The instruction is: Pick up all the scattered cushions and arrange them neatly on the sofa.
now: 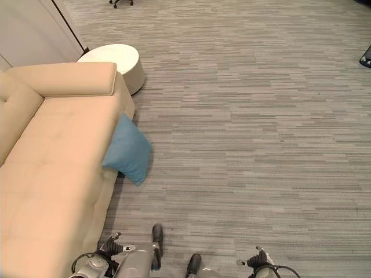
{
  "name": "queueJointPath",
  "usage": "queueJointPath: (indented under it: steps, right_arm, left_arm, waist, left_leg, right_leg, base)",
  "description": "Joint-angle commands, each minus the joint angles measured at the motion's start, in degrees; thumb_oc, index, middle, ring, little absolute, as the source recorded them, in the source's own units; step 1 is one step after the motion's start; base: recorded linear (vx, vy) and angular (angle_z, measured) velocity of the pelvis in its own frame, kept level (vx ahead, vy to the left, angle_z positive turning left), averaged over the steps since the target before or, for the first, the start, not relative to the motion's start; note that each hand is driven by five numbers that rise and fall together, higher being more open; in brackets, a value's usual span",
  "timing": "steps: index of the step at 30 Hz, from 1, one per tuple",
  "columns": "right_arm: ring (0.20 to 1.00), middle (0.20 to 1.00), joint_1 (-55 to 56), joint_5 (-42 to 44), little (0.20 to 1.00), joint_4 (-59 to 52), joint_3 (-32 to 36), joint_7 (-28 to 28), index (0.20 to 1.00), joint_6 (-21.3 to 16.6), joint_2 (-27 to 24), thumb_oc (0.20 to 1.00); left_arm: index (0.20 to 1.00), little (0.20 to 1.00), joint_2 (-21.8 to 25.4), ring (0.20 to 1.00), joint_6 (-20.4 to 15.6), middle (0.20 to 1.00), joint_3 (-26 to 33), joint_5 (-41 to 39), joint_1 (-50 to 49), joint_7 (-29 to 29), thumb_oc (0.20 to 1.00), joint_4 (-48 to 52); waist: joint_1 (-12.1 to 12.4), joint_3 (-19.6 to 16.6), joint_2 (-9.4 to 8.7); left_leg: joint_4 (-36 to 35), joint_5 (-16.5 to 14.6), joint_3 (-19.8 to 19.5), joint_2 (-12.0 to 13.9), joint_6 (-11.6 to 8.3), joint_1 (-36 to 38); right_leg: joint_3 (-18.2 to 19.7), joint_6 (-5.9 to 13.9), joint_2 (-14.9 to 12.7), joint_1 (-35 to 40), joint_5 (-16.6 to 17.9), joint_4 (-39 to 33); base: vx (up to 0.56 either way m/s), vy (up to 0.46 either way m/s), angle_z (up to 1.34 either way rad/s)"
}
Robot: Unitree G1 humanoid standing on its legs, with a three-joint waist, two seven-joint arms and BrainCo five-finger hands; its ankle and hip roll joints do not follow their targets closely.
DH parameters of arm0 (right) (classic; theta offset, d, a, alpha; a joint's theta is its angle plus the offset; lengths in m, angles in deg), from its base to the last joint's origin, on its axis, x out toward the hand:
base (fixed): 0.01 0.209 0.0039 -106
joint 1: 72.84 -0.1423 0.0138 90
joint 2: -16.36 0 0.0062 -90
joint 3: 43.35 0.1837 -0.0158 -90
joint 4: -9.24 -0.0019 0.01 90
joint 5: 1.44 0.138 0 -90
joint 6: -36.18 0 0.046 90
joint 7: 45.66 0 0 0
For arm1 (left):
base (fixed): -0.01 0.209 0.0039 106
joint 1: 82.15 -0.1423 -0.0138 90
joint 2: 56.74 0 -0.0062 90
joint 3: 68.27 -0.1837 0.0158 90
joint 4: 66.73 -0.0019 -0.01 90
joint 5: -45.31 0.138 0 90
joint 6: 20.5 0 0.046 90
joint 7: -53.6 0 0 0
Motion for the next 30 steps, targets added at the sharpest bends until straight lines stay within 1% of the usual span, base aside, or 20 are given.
queueJointPath:
  steps: [1, 2, 6, 8, 9, 11, 12, 13, 14, 15, 16, 18, 19, 22, 23, 24, 26, 27, 29, 30]
  right_arm:
    - [1.0, 1.0, 0.98, 0.47, 1.0, -1.94, 1.54, -0.71, 1.0, 0.17, -2.63, 1.0]
    - [1.0, 1.0, 1.25, -0.4, 1.0, -1.74, 1.24, -0.61, 1.0, 0.28, -2.14, 1.0]
    - [1.0, 1.0, 1.31, -0.93, 1.0, -1.35, 1.47, 0.1, 1.0, 0.36, -1.38, 1.0]
    - [1.0, 1.0, 0.71, -1.25, 1.0, -1.42, 1.7, 0.4, 1.0, 0.47, -1.54, 1.0]
    - [1.0, 1.0, 0.05, -1.26, 1.0, -1.71, 1.65, 0.51, 1.0, 0.38, -1.68, 1.0]
    - [1.0, 1.0, -0.61, -1.44, 1.0, -1.63, 1.3, 0.57, 1.0, 0.28, -1.78, 1.0]
    - [1.0, 1.0, -0.71, -1.48, 1.0, -1.97, 1.06, 0.65, 1.0, 0.21, -1.9, 1.0]
    - [1.0, 1.0, -0.73, -1.47, 1.0, -1.97, 1.05, 0.66, 1.0, 0.21, -1.92, 1.0]
    - [1.0, 1.0, -1.23, -1.34, 1.0, -2.64, 0.67, 0.79, 1.0, 0.01, -2.19, 1.0]
    - [1.0, 1.0, -1.23, -1.33, 1.0, -2.64, 0.65, 0.79, 1.0, 0.01, -2.2, 1.0]
    - [1.0, 1.0, -1.36, -0.8, 1.0, -2.88, 0.33, 0.9, 1.0, -0.1, -2.23, 1.0]
    - [1.0, 1.0, -1.28, -0.68, 1.0, -3.05, 0.27, 1.01, 1.0, 0.04, -2.28, 1.0]
    - [1.0, 1.0, -1.21, -0.76, 1.0, -3.22, 0.15, 1.19, 1.0, 0.03, -2.23, 1.0]
    - [1.0, 1.0, -0.42, -0.84, 1.0, -3.11, 0.04, 1.19, 1.0, -0.39, -1.9, 1.0]
    - [1.0, 1.0, -0.29, -0.14, 1.0, -2.93, 0.34, 1.17, 1.0, -0.68, -1.76, 1.0]
    - [1.0, 1.0, -0.52, 1.07, 1.0, -3.0, 0.59, 0.99, 1.0, -0.83, -1.67, 1.0]
    - [1.0, 1.0, -0.41, 2.1, 1.0, -2.86, 0.84, 0.76, 1.0, -0.89, -1.9, 1.0]
    - [1.0, 1.0, -0.08, 2.24, 1.0, -2.65, 0.84, 0.85, 1.0, -0.86, -2.04, 1.0]
    - [1.0, 1.0, 0.44, 2.4, 1.0, -2.46, 0.95, 0.69, 1.0, -0.98, -2.05, 1.0]
    - [1.0, 1.0, 0.61, 2.42, 1.0, -2.32, 0.95, 0.4, 1.0, -0.84, -2.11, 1.0]
  left_arm:
    - [1.0, 1.0, -1.07, 1.0, -0.53, 1.0, -2.35, 0.3, 0.55, 0.34, 1.0, -0.66]
    - [1.0, 1.0, -0.86, 1.0, -0.34, 1.0, -1.46, -0.08, -0.77, 0.26, 1.0, -0.67]
    - [1.0, 1.0, -0.24, 1.0, -0.2, 1.0, -0.8, -0.36, -1.11, 0.14, 1.0, -0.66]
    - [1.0, 1.0, -0.11, 1.0, -0.25, 1.0, -0.79, -0.58, -0.97, 0.12, 1.0, -0.12]
    - [1.0, 1.0, 0.35, 1.0, -0.2, 1.0, -1.09, -0.64, -0.57, 0.3, 1.0, 0.25]
    - [1.0, 1.0, 0.68, 1.0, -0.27, 1.0, -1.36, -0.54, -0.22, 0.61, 1.0, -0.04]
    - [1.0, 1.0, 0.67, 1.0, -0.47, 1.0, -1.36, -0.7, 0.13, 0.79, 1.0, -0.12]
    - [1.0, 1.0, 0.65, 1.0, -0.47, 1.0, -1.34, -0.7, 0.15, 0.79, 1.0, -0.14]
    - [1.0, 1.0, 0.68, 1.0, -0.59, 1.0, -1.33, -0.56, 0.72, 0.67, 1.0, -0.69]
    - [1.0, 1.0, 0.67, 1.0, -0.6, 1.0, -1.32, -0.56, 0.72, 0.67, 1.0, -0.71]
    - [1.0, 1.0, 0.55, 1.0, -0.76, 1.0, -1.42, -0.08, 0.86, 0.44, 1.0, -1.97]
    - [1.0, 1.0, 0.49, 1.0, -0.87, 1.0, -1.45, 0.18, 0.99, 0.31, 1.0, -2.62]
    - [1.0, 1.0, 0.2, 1.0, -0.9, 1.0, -1.33, 0.24, 1.04, 0.41, 1.0, -3.41]
    - [1.0, 1.0, -0.46, 1.0, -0.78, 1.0, -1.13, 0.51, 0.55, 0.48, 1.0, -4.67]
    - [1.0, 1.0, -0.72, 1.0, -0.82, 1.0, -1.05, 0.26, 0.62, 0.2, 1.0, -4.46]
    - [1.0, 1.0, -1.24, 1.0, -0.7, 1.0, -1.27, -0.13, 0.73, -0.11, 1.0, -4.08]
    - [1.0, 1.0, -1.32, 1.0, -0.49, 1.0, -1.96, -0.91, 1.11, -0.16, 1.0, -2.79]
    - [1.0, 1.0, -1.31, 1.0, -0.44, 1.0, -2.14, -1.48, 1.14, -0.06, 1.0, -2.35]
    - [1.0, 1.0, -1.5, 1.0, -0.31, 1.0, -2.54, -1.63, 1.1, -0.29, 1.0, -2.47]
    - [1.0, 1.0, -1.42, 1.0, -0.36, 1.0, -2.69, -1.53, 1.18, -0.13, 1.0, -2.49]
  waist:
    - [2.79, -0.12, 2.25]
    - [4.11, -1.44, 1.15]
    - [5.24, -2.93, -0.35]
    - [4.67, -2.57, -0.48]
    - [3.87, -1.79, 0.33]
    - [3.16, -1.08, 1.57]
    - [2.74, -0.58, 2.04]
    - [2.57, -0.64, 2.14]
    - [1.67, -0.43, 2.15]
    - [1.61, -0.3, 2.24]
    - [0.23, 0.4, 1.93]
    - [-0.73, 0.5, 1.6]
    - [-1.06, 0.26, 1.39]
    - [-1.64, -0.87, 1.05]
    - [-1.65, -0.79, 0.95]
    - [-1.4, 0.07, 0.45]
    - [-1.09, 1.04, -0.25]
    - [-0.84, 1.11, -0.3]
    - [-0.22, 0.57, -0.56]
    - [-0.22, 0.28, -0.41]
  left_leg:
    - [2.88, -0.88, 2.08, 0.73, 2.19, 1.6]
    - [4.79, -2.75, -0.56, -1.28, 3.92, 2.98]
    - [6.27, -6.28, -0.84, -3.1, 6.92, 5.32]
    - [6.37, -7.87, -1.25, -4.38, 8.59, 6.91]
    - [6.18, -8.55, -2.03, -4.5, 9.44, 8.36]
    - [5.21, -9.22, -3.03, -4.21, 9.59, 10.73]
    - [4.11, -9.68, -4.29, -4.43, 9.19, 12.66]
    - [4.04, -9.55, -4.48, -4.34, 9.14, 12.58]
    - [3.25, -10.46, -6.24, -4.52, 8.41, 14.19]
    - [3.26, -10.57, -6.32, -4.43, 8.37, 14.38]
    - [3.14, -11.82, -8.66, -5.02, 7.73, 16.33]
    - [2.81, -12.26, -10.47, -5.5, 7.23, 17.21]
    - [2.95, -13.16, -11.32, -5.64, 7.06, 17.94]
    - [5.16, -15.09, -12.42, -5.04, 5.8, 18.82]
    - [8.56, -15.01, -12.5, -4.69, 4.73, 17.61]
    - [18.01, -12.45, -10.78, -3.3, 2.95, 12.88]
    - [27.86, -9.81, -6.82, 0.06, 2.72, 7.53]
    - [27.77, -9.83, -5.43, 0.79, 3.04, 6.46]
    - [21.91, -11.74, -4.87, -0.69, 4.07, 4.89]
    - [16.35, -9.13, -2.01, 0.61, 3.8, 3.17]
  right_leg:
    - [4.86, 6.27, -2.2, 0.07, -3.5, 4.12]
    - [5.72, 6.7, -2.77, 1.44, -5.58, 7.91]
    - [6.66, 8.85, -4.69, -0.1, -5.71, 17.45]
    - [7.08, 12.16, -7.28, -4.05, -0.03, 26.2]
    - [8.01, 13.21, -7.96, -8.14, 3.61, 34.48]
    - [7.37, 12.69, -8.81, -11.71, 3.03, 37.81]
    - [5.98, 11.39, -9.95, -13.8, 1.2, 35.41]
    - [5.75, 11.32, -9.84, -13.71, 1.36, 35.14]
    - [6.44, 9.63, -9.79, -15.71, 0.03, 26.04]
    - [6.34, 9.61, -9.68, -15.4, 0.02, 25.86]
    - [12.52, 9.9, -8.07, -18.24, 2.53, 17.49]
    - [17.34, 10.48, -6.85, -19.66, 4.94, 13.15]
    - [18.09, 10.6, -6.71, -18.89, 5.6, 11.69]
    - [17.54, 9.48, -6.75, -16.71, 5.49, 10.88]
    - [16.82, 8.95, -6.83, -15.39, 5.04, 10.21]
    - [15.19, 7.44, -7.36, -12.83, 3.81, 9.41]
    - [12.86, 5.3, -7.16, -9.3, 1.76, 8.08]
    - [12.1, 4.95, -6.85, -8.04, 1.24, 7.43]
    - [10.92, 5.09, -6.04, -5.78, 0.09, 6.08]
    - [8.9, 5.16, -5.57, -4.43, -1.14, 5.63]
  base:
    - [0.58, -0.02, -0.49]
    - [0.41, 0.013, -0.62]
    - [0.33, 0.052, -0.27]
    - [0.22, 0.111, 0.26]
    - [0.22, 0.091, 0.46]
    - [0.27, 0.003, 0.59]
    - [0.22, -0.051, 0.74]
    - [0.4, -0.206, 0.71]
    - [0.24, -0.165, 0.73]
    - [0.46, -0.317, 0.67]
    - [0.29, -0.213, 0.66]
    - [0.31, -0.241, 0.72]
    - [0.28, -0.23, 0.91]
    - [0.26, -0.245, 0.94]
    - [0.17, -0.327, 0.9]
    - [0.13, -0.334, 0.86]
    - [0.16, -0.337, 0.9]
    - [0.21, -0.235, 0.85]
    - [0.32, -0.119, 0.63]
    - [0.28, -0.067, 0.41]
